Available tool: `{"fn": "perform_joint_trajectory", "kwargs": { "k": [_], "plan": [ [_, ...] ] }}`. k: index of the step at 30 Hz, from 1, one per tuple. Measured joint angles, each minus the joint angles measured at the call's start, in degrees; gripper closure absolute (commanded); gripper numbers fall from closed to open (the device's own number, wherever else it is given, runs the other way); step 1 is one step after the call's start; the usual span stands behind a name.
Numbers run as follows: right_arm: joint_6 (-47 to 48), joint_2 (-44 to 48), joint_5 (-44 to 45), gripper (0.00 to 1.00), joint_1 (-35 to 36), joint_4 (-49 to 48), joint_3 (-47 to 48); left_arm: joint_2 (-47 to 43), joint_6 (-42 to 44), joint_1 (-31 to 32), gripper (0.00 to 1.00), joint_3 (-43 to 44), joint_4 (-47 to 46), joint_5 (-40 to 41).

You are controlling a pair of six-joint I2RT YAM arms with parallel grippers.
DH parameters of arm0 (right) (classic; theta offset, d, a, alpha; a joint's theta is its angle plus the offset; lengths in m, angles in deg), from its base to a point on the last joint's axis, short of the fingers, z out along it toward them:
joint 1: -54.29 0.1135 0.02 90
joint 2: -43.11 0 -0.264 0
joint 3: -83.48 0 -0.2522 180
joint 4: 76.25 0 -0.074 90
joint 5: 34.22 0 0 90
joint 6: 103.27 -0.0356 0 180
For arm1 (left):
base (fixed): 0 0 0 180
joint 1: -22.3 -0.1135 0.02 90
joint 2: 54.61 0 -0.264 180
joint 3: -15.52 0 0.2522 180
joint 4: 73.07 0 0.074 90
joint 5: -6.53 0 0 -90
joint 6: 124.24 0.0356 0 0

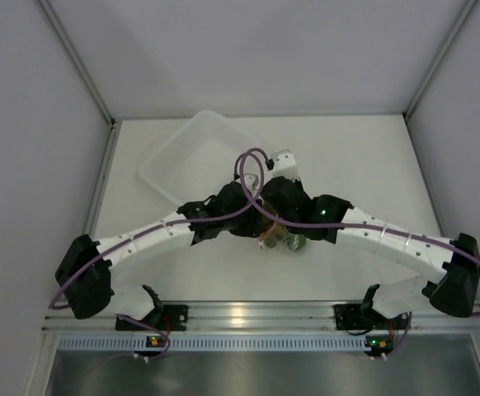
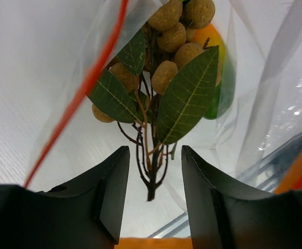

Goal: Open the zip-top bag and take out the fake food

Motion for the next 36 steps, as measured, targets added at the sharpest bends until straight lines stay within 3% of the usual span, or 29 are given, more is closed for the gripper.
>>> {"fn": "perform_joint_trajectory", "kwargs": {
  "k": [18,20,26,36],
  "plan": [
    [0.42,2.51,-2.64,1.0,0.0,-3.56,-2.6,7.28,2.05,0.11,0.53,-0.17,-0.07,-8.11],
    [0.28,2.86,-2.71,1.0,0.0,-3.89,-2.95,7.28,1.49,0.11,0.48,-0.59,-1.73,-9.31],
    [-0.59,4.09,-3.93,1.0,-0.13,-4.39,-4.59,7.48,-1.92,0.46,0.49,-3.19,-7.69,-12.02],
    [-3.26,7.06,-9.73,1.0,-1.49,-7.17,-8.24,9.7,-9.09,1.64,0.6,-6.54,-17.59,-12.0]
  ]
}}
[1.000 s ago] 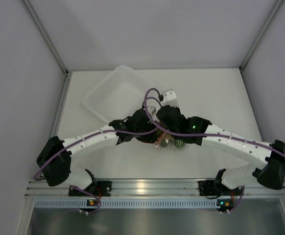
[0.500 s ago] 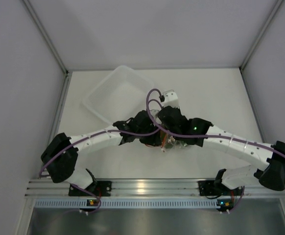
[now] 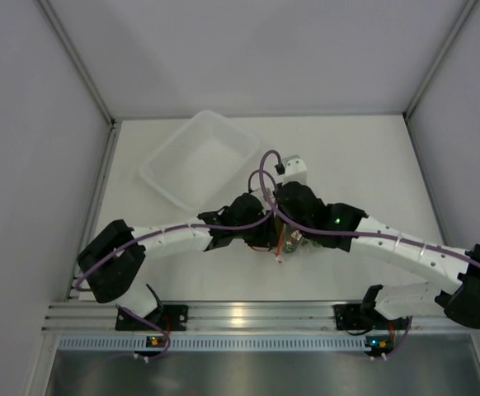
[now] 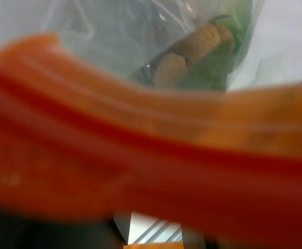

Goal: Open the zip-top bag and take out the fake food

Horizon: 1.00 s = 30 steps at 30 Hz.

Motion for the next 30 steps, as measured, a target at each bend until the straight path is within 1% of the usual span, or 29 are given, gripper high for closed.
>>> {"fn": "perform_joint_trajectory", "kwargs": {
  "k": [2,3,5,8,9,13,20,24,26,30],
  "plan": [
    [-0.44,0.37,-1.22,1.0,-0.33,-0.09,-0.07,1.27,-0.81,0.33,0.62,-0.02,-1.7,0.15],
    [-0.59,0.5,-1.68,1.0,-0.63,-0.11,-0.07,1.88,-1.2,0.48,0.66,-0.02,-2.56,0.24],
    [-0.96,0.74,-2.62,1.0,-0.98,-0.24,-0.22,2.89,-1.86,0.98,0.79,0.0,-3.76,0.72],
    [-1.38,1.22,-4.09,1.0,-1.49,-0.57,-0.72,3.61,-2.64,1.77,0.93,0.0,-4.39,1.66],
    [-1.42,1.51,-4.74,1.0,-1.7,-0.7,-1.05,3.58,-2.8,1.97,1.0,0.0,-4.42,1.9],
    [-1.29,2.56,-6.03,1.0,-2.49,-1.6,-2.25,2.75,-2.97,2.23,1.0,-0.17,-4.52,3.28],
    [0.15,3.26,-6.91,1.0,-2.91,-2.86,-4.5,-3.28,-1.88,2.23,1.0,-1.07,-2.84,6.51],
    [1.25,3.58,-6.88,1.0,-2.93,-3.39,-5.68,-4.96,-0.74,2.21,1.0,-0.96,-0.68,8.26],
    [1.97,4.28,-6.82,1.0,-2.93,-3.8,-6.91,-5.16,-0.04,1.95,1.0,-0.7,0.61,8.0],
    [3.34,6.58,-6.75,1.0,-2.95,-5.01,-10.12,-5.29,1.36,-0.11,1.0,0.15,2.6,4.57]
  ]
}}
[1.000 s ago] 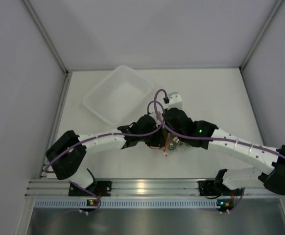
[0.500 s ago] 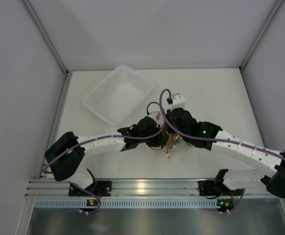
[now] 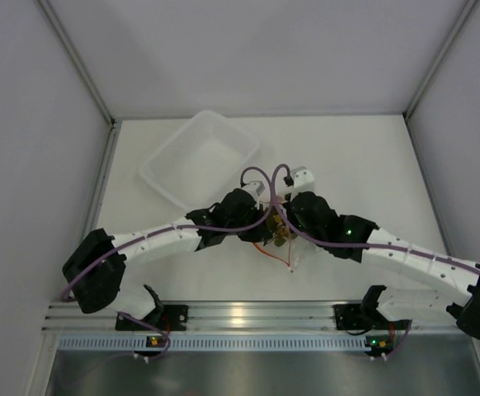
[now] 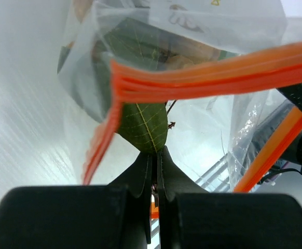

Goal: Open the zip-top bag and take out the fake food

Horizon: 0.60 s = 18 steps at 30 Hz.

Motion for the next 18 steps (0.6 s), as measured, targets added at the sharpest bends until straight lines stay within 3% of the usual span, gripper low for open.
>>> {"fn": "perform_joint_trajectory", "kwargs": {
  "k": [12,18],
  "plan": [
    [4.55,2.27,1.2,1.0,0.02,-7.06,-5.27,-1.07,0.92,-3.5,1.0,2.95,2.73,-14.14],
    [6.82,2.27,3.85,1.0,0.02,-9.29,-5.29,-4.33,0.87,-3.5,1.0,2.82,5.35,-15.87]
  ]
}}
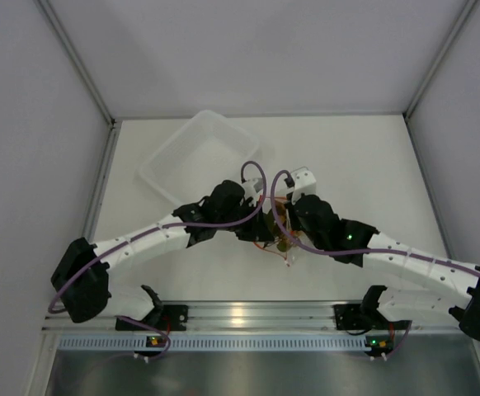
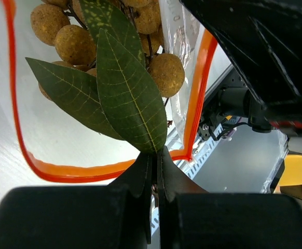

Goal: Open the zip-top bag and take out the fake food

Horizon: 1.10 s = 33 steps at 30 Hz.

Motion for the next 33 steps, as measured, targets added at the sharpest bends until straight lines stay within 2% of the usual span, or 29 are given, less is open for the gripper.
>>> {"fn": "perform_joint_trajectory", "kwargs": {
  "k": [17,27,33],
  "plan": [
    [3.08,-1.95,8.59,1.0,0.02,1.86,1.66,-8.66,-0.37,-0.04,1.0,-4.17,6.49,5.88],
    [-0.31,-3.28,6.54,1.0,0.04,1.73,1.66,-19.61,-2.49,-0.07,1.0,-4.92,7.04,11.72],
    [-2.34,-3.3,5.07,1.0,0.48,0.09,1.46,-24.59,-6.86,-0.07,1.0,-10.03,4.11,15.82]
  ]
}}
